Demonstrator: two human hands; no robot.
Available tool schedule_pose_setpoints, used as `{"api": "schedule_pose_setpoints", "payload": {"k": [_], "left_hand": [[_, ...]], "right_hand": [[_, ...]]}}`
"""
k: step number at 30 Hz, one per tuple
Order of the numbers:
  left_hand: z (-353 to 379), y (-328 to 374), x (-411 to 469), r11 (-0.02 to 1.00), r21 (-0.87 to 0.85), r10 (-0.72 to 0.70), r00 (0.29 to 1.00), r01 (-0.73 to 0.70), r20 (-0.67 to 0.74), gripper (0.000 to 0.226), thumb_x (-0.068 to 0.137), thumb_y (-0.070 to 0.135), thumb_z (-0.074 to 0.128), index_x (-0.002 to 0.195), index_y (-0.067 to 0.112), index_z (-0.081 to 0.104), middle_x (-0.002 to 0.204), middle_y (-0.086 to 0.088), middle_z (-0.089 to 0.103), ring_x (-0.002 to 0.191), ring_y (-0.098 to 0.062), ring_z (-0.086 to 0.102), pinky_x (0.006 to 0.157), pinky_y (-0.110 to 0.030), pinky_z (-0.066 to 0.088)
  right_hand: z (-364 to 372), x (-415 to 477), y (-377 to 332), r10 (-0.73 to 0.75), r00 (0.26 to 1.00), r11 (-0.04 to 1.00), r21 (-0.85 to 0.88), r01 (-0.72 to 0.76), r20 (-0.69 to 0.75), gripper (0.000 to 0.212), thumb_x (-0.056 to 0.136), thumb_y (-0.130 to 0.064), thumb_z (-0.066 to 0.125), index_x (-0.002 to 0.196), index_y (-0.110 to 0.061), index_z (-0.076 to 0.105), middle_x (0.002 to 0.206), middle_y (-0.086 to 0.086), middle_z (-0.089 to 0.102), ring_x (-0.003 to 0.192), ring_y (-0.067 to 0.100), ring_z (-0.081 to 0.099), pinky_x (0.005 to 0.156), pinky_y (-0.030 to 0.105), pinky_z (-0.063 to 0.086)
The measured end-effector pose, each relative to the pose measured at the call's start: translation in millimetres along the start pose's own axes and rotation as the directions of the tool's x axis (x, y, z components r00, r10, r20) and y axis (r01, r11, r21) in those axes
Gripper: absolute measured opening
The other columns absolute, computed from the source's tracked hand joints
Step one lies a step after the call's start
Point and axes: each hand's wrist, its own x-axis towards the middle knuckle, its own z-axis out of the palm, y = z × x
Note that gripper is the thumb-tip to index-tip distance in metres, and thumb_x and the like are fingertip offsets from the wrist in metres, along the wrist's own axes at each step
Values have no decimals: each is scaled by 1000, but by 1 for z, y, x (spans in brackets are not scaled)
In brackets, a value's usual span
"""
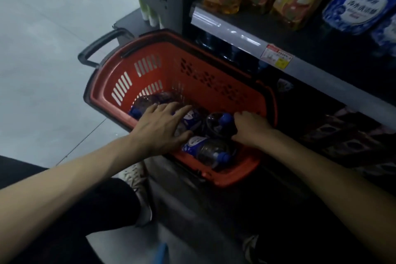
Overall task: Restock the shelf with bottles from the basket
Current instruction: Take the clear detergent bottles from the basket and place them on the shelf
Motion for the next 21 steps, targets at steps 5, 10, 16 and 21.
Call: {"api": "schedule_pose_setpoints", "payload": {"k": [5,10,16,21], "left_hand": [[-4,-22,-4,992,-8,-122,992,122,-8,84,83,71,26,155,30,41,150,-5,51,139,-29,49,115,-48,37],[-11,-49,-10,981,13,-190,979,192,-66,70,90,65,37,148,28,50,145,-6,56,133,-29,53,112,-48,39],[-22,-77,-15,970,28,-236,965,241,-110,76,88,67,32,152,28,47,150,-13,52,139,-34,48,118,-51,32],[-22,-106,-15,970,-27,-244,963,243,-115,73,91,64,33,154,28,44,153,-12,51,141,-32,47,119,-48,34]], "right_hand": [[-7,13,-24,-123,986,991,-69,116,-109,59,87,-38,72,137,-17,48,138,12,48,128,34,47,101,42,46],[-5,38,-65,-351,932,936,2,353,-91,68,87,-42,71,145,-21,43,139,9,47,129,30,46,105,41,45],[2,103,-130,-387,908,906,117,406,-158,76,88,-37,71,152,-21,32,139,14,47,128,37,47,102,45,46],[4,147,-167,-442,884,887,73,456,-152,88,75,-26,81,150,-22,36,141,11,45,133,33,43,102,43,48]]}}
